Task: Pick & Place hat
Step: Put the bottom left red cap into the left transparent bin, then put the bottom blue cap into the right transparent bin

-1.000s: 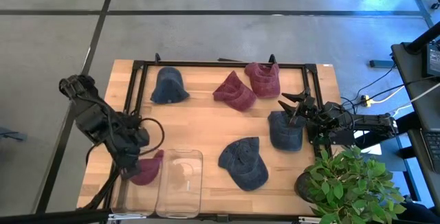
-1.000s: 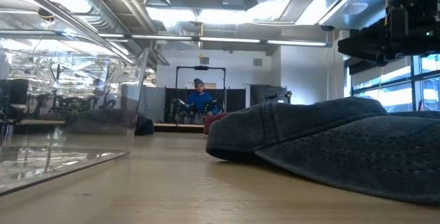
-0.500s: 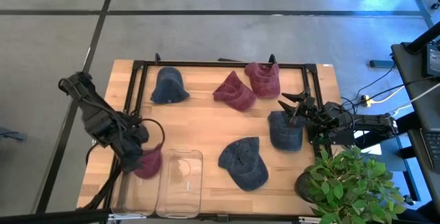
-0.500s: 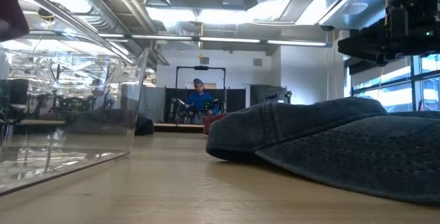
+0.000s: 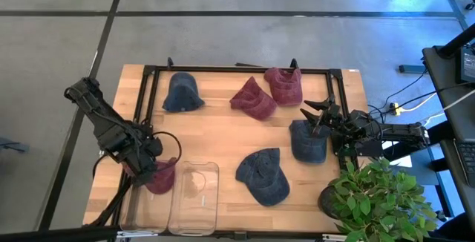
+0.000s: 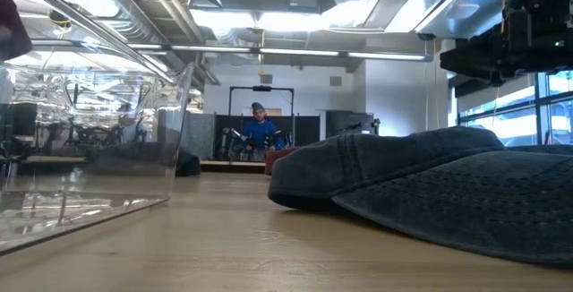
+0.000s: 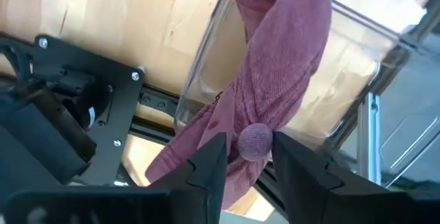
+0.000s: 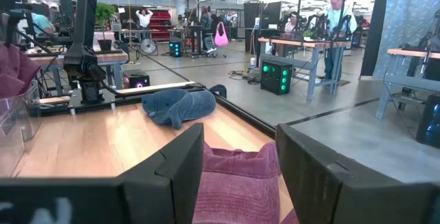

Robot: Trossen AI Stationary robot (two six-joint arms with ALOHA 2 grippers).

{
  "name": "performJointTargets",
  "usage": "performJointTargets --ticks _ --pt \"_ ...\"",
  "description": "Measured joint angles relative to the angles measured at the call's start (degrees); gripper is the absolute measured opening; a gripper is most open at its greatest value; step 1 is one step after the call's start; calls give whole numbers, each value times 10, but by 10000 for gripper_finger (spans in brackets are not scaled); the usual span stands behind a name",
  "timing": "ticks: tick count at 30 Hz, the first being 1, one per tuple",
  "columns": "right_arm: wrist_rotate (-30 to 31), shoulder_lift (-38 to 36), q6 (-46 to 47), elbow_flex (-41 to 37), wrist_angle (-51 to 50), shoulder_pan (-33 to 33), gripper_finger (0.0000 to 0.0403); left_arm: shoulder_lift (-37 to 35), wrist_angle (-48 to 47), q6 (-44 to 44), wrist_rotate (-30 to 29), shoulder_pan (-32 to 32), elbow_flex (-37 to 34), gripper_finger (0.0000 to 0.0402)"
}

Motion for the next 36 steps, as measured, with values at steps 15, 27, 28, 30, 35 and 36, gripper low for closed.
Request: performJointTargets --ticks 15,27,28,30,35,36 --pt "0 0 3 0 0 0 182 -72 1 -119 -13 1 0 191" --pt "-104 0 62 0 54 0 182 -166 164 -44 -340 39 0 195" --pt "-113 0 62 0 64 0 182 -171 191 -11 -346 51 0 195" --pt "-124 2 64 0 77 0 182 -178 249 63 -351 79 0 197" --pt "-131 21 82 0 87 0 182 -181 417 289 -328 150 0 197" --pt "-133 27 90 0 90 0 182 -180 448 334 -311 166 0 197"
